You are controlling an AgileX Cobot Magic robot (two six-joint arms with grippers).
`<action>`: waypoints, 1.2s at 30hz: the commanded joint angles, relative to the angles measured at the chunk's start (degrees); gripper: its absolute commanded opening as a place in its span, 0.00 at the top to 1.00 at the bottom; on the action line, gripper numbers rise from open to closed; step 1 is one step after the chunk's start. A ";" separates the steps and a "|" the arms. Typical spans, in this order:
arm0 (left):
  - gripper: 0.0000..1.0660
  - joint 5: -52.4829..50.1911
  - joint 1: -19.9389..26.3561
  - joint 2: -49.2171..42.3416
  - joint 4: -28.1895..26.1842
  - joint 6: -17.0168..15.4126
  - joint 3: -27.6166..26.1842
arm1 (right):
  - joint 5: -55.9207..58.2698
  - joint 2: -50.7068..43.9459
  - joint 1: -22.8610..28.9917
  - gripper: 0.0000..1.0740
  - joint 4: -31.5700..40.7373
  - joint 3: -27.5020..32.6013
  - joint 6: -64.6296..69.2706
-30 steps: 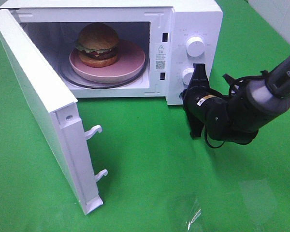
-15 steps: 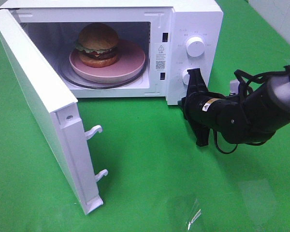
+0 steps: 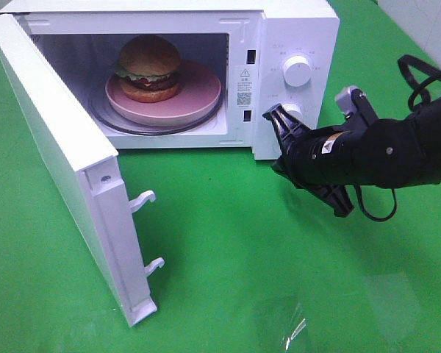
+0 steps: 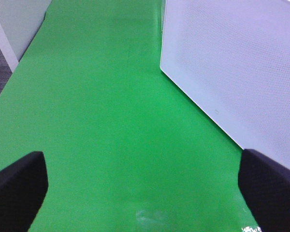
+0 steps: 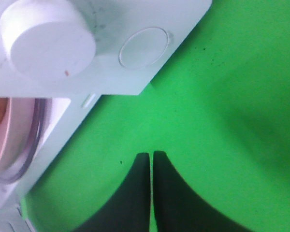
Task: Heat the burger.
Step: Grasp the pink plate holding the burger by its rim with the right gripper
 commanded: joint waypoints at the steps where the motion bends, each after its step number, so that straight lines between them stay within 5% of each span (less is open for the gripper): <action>1: 0.06 -0.80 0.17 -0.17 -0.11 0.00 0.17 | 7.91 -4.64 -0.11 0.97 -0.69 -0.06 -14.04; 10: 0.06 -0.80 0.17 -0.17 -0.11 0.00 0.17 | 19.25 -9.22 -0.11 0.96 -0.69 -1.09 -27.39; 14: 0.06 -0.80 0.17 -0.17 -0.11 0.00 0.17 | 32.31 -11.69 -0.11 0.96 -0.69 -5.50 -40.62; 23: 0.06 -0.80 0.17 -0.17 -0.11 0.00 0.17 | 42.97 -12.49 -0.11 0.94 -0.74 -10.77 -61.94; 36: 0.06 -0.80 0.17 -0.17 -0.11 0.00 0.17 | 47.33 -12.49 -0.11 0.89 -4.93 -14.09 -118.09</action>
